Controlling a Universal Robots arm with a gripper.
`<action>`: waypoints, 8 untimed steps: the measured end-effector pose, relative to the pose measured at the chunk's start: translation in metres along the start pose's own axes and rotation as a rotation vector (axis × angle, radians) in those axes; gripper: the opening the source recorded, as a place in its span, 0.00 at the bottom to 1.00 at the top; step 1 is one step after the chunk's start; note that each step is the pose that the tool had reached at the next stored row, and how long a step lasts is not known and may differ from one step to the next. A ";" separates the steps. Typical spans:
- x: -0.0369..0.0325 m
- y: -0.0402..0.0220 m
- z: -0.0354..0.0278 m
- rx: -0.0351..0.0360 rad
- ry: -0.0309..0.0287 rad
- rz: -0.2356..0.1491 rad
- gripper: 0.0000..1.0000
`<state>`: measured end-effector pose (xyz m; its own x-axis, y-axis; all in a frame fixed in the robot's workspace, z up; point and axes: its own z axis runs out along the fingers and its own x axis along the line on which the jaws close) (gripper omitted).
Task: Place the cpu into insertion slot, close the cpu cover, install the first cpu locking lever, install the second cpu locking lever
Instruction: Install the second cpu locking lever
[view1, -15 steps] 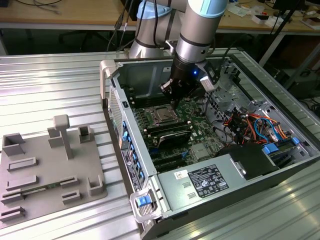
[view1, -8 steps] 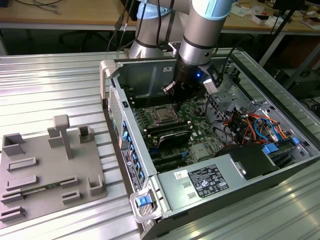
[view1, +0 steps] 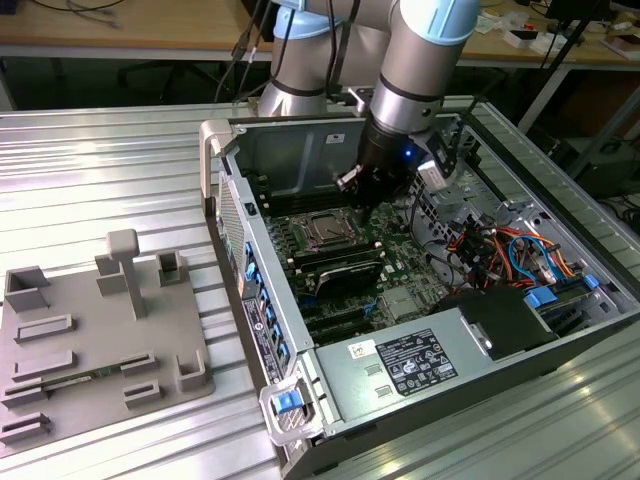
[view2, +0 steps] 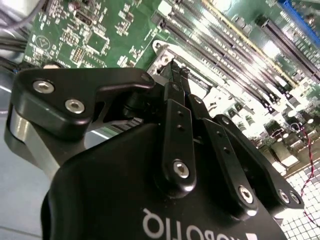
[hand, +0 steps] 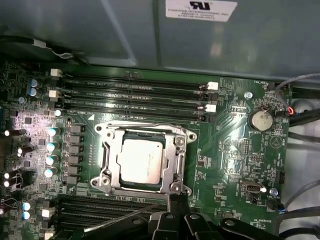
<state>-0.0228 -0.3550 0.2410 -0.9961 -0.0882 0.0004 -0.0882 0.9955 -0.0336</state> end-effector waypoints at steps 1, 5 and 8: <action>-0.0016 -0.0008 0.0000 -0.0001 0.0016 0.000 0.11; -0.0025 -0.0013 0.0000 -0.0001 0.0021 0.000 0.11; -0.0026 -0.0013 0.0000 -0.0001 0.0021 0.000 0.11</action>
<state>-0.0201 -0.3560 0.2411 -0.9961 -0.0881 0.0025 -0.0881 0.9955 -0.0335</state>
